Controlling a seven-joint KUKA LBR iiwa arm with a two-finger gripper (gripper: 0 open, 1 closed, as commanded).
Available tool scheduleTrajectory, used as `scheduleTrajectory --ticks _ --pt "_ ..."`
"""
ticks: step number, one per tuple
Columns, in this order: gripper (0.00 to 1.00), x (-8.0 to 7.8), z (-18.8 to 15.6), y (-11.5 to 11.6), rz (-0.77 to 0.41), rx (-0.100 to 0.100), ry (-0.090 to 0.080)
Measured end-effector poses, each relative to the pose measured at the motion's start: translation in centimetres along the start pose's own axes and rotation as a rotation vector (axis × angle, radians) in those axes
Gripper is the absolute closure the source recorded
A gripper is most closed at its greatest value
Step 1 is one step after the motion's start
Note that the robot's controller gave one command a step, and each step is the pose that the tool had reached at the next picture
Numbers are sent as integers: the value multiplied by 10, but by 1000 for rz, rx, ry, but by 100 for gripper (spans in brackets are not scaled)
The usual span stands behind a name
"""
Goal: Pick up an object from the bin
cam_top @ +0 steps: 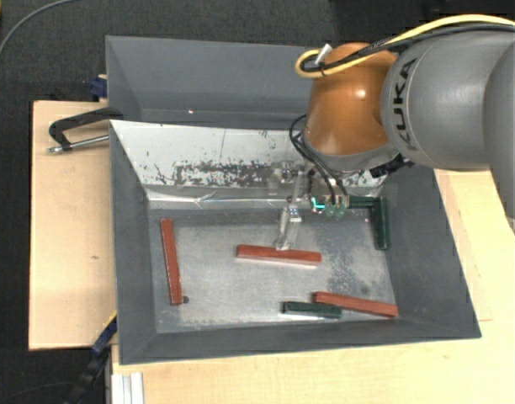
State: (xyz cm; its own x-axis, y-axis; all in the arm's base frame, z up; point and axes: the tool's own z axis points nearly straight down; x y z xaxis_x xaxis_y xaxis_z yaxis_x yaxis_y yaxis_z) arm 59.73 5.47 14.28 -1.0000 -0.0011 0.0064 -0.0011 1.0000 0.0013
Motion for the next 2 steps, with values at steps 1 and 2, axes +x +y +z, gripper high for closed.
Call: scheduleTrajectory --ticks 1,2 --pt "0 50 73 -36 -128 1 -6" --pt "0 62 40 -9 -122 -1 -12"
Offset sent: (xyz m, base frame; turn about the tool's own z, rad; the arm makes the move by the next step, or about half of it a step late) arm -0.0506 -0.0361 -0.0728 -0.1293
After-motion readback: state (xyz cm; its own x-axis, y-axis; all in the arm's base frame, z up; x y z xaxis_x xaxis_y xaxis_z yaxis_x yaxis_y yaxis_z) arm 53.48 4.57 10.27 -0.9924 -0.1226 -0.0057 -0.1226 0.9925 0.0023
